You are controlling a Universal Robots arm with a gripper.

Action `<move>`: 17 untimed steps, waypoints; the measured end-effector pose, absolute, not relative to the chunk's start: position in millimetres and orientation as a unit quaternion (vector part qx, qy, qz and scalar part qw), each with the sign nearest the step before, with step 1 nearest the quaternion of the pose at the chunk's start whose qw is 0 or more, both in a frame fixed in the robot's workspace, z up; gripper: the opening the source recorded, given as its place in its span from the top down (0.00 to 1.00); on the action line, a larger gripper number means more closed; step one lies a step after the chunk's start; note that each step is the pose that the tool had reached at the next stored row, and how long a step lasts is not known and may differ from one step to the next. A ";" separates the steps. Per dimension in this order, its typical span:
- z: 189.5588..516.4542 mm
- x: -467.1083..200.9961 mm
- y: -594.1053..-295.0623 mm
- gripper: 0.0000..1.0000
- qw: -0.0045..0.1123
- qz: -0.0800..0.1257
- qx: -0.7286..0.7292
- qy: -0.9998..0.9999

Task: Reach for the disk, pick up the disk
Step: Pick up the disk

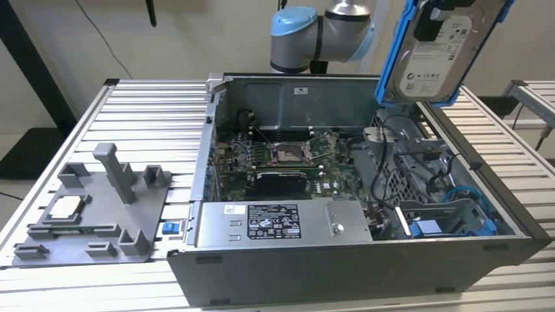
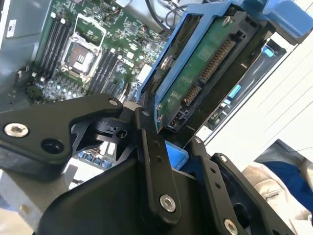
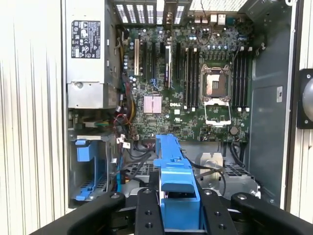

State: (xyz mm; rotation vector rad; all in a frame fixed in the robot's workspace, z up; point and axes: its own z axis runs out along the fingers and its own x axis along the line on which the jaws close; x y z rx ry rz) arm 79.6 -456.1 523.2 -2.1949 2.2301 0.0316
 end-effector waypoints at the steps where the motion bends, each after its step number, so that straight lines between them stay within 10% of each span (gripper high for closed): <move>1: 523.1 79.6 -458.4 1.00 0.006 0.010 -0.701 0.713; 17: 518.1 79.6 -490.1 1.00 0.006 0.010 -0.701 0.713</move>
